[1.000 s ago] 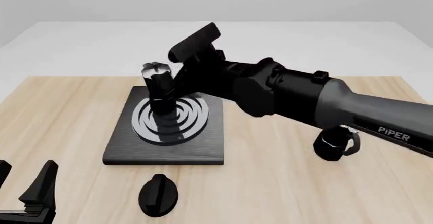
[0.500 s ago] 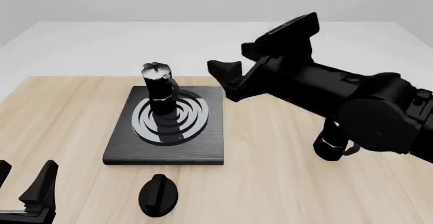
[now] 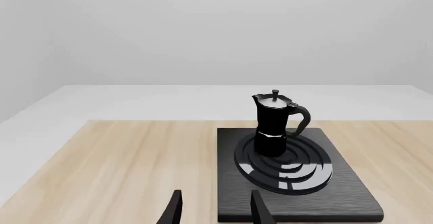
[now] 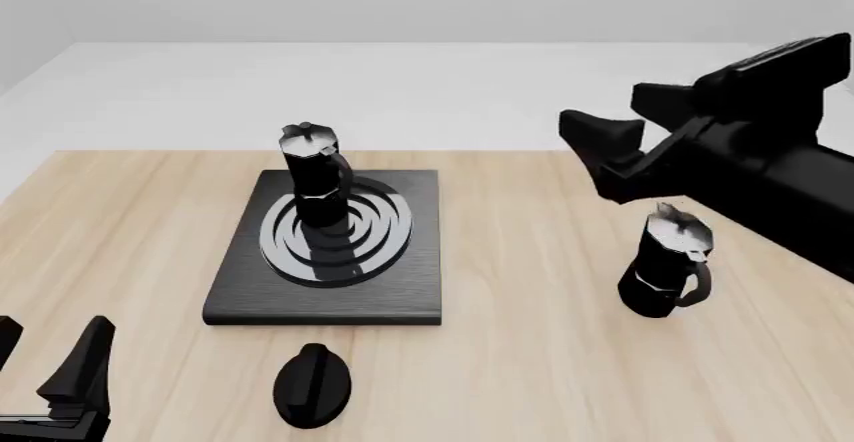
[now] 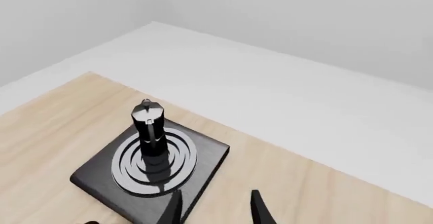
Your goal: Put both moka pots on the stove.
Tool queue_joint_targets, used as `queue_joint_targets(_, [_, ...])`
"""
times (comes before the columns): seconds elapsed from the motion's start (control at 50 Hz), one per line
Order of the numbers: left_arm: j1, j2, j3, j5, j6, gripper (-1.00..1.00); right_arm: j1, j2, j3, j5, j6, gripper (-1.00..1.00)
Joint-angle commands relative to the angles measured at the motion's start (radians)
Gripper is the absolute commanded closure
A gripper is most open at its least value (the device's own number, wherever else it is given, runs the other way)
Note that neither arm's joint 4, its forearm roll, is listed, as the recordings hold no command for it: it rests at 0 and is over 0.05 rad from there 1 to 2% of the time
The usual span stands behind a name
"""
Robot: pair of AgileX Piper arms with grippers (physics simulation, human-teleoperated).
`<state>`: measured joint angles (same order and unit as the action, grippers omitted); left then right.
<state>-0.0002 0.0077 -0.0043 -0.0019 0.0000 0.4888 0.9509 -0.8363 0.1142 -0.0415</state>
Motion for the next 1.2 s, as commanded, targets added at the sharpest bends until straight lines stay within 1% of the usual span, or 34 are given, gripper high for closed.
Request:
queue_joint_targets(0.02, [0.000, 0.000, 0.000, 0.000, 0.000, -1.00, -0.103, -0.102, 0.037, 0.080, -0.014, -1.00])
queue_joint_targets(0.04, [0.000, 0.000, 0.000, 0.000, 0.000, -1.00, -0.110, -0.110, 0.041, 0.084, -0.019, -1.00])
queue_joint_targets(0.06, [0.000, 0.000, 0.000, 0.000, 0.000, -1.00, -0.125, -0.115, 0.041, 0.099, -0.009, -1.00])
queue_joint_targets(0.1, [0.000, 0.000, 0.000, 0.000, 0.000, -1.00, -0.155, -0.136, 0.047, 0.104, -0.028, -1.00])
queue_joint_targets(0.12, [0.000, 0.000, 0.000, 0.000, 0.000, -1.00, -0.161, -0.137, 0.046, 0.113, -0.017, -1.00])
queue_joint_targets(0.16, [0.000, 0.000, 0.000, 0.000, 0.000, -1.00, -0.194, -0.150, 0.056, 0.122, -0.035, -1.00])
queue_joint_targets(0.18, [0.000, 0.000, 0.000, 0.000, 0.000, -1.00, -0.202, -0.154, 0.056, 0.131, -0.032, -1.00])
queue_joint_targets(0.22, [0.000, 0.000, 0.000, 0.000, 0.000, -1.00, -0.219, -0.165, 0.063, 0.137, -0.052, -1.00])
queue_joint_targets(0.24, [0.000, 0.000, 0.000, 0.000, 0.000, -1.00, -0.219, -0.165, 0.063, 0.137, -0.052, -1.00])
queue_joint_targets(0.26, [0.000, 0.000, 0.000, 0.000, 0.000, -1.00, -0.228, -0.165, 0.055, 0.159, -0.034, -1.00])
queue_joint_targets(0.28, [0.000, 0.000, 0.000, 0.000, 0.000, -1.00, -0.228, -0.165, 0.055, 0.159, -0.034, -1.00])
queue_joint_targets(0.3, [0.000, 0.000, 0.000, 0.000, 0.000, -1.00, -0.260, -0.178, 0.063, 0.160, -0.058, -1.00])
queue_joint_targets(0.56, [0.000, 0.000, 0.000, 0.000, 0.000, -1.00, -0.347, -0.214, 0.076, 0.213, -0.086, -1.00])
queue_joint_targets(0.68, [0.000, 0.000, 0.000, 0.000, 0.000, -1.00, -0.408, -0.225, 0.077, 0.244, -0.094, -1.00])
queue_joint_targets(0.72, [0.000, 0.000, 0.000, 0.000, 0.000, -1.00, -0.422, -0.230, 0.082, 0.248, -0.106, -1.00])
queue_joint_targets(0.74, [0.000, 0.000, 0.000, 0.000, 0.000, -1.00, -0.438, -0.230, 0.084, 0.251, -0.101, -1.00])
queue_joint_targets(0.98, [0.000, 0.000, 0.000, 0.000, 0.000, -1.00, -0.494, -0.241, 0.123, 0.269, -0.113, -1.00])
queue_joint_targets(1.04, [0.000, 0.000, 0.000, 0.000, 0.000, -1.00, -0.501, -0.236, 0.129, 0.271, -0.108, -1.00])
queue_joint_targets(1.1, [0.000, 0.000, 0.000, 0.000, 0.000, -1.00, -0.514, -0.230, 0.140, 0.269, -0.107, -1.00])
queue_joint_targets(1.14, [0.000, 0.000, 0.000, 0.000, 0.000, -1.00, -0.528, -0.218, 0.155, 0.260, -0.117, -1.00])
queue_joint_targets(1.2, [0.000, 0.000, 0.000, 0.000, 0.000, -1.00, -0.532, -0.202, 0.166, 0.252, -0.112, -1.00])
